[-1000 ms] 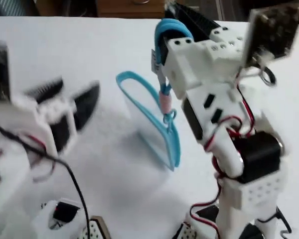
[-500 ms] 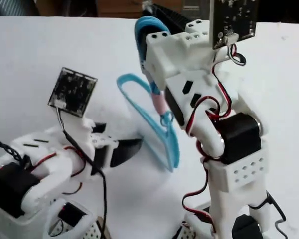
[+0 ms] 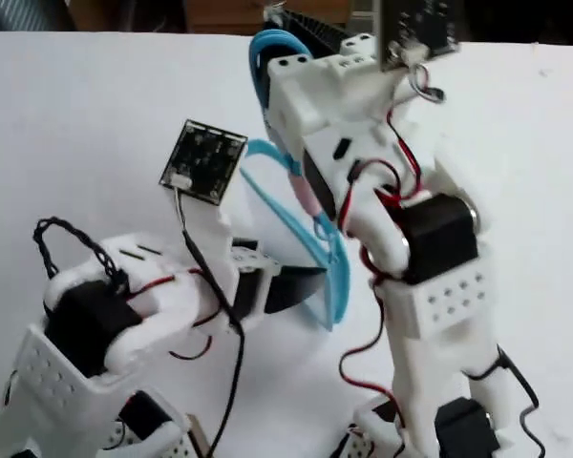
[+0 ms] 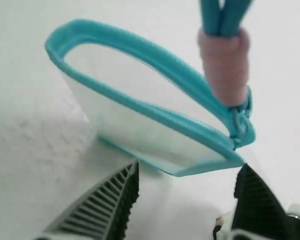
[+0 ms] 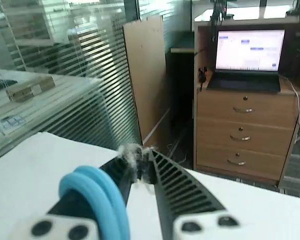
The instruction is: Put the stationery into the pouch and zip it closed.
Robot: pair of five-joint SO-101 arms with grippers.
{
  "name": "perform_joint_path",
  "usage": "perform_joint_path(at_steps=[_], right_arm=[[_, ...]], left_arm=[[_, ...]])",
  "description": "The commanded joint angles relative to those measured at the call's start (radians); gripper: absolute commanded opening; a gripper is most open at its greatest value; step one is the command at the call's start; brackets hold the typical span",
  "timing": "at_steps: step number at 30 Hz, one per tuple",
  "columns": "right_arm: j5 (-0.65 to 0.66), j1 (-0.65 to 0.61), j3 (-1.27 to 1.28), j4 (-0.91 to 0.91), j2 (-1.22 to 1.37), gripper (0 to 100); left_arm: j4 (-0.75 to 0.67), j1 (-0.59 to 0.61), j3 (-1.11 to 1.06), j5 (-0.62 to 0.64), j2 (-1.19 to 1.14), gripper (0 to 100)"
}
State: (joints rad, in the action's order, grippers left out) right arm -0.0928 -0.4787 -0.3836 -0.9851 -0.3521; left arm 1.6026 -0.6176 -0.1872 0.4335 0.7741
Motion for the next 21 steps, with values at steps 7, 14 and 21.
perform_joint_path(at_steps=[7,14,21], right_arm=[[0.005,0.022,-0.238,0.021,0.131,1.7],[0.003,0.03,-0.338,-0.042,0.186,1.7],[0.006,0.028,-0.351,-0.05,0.183,1.7]], left_arm=[[-0.058,-0.027,-0.015,0.078,-0.004,31],[-0.074,-0.07,-0.037,0.077,0.005,31],[-0.224,0.002,-0.184,0.074,-0.045,30]])
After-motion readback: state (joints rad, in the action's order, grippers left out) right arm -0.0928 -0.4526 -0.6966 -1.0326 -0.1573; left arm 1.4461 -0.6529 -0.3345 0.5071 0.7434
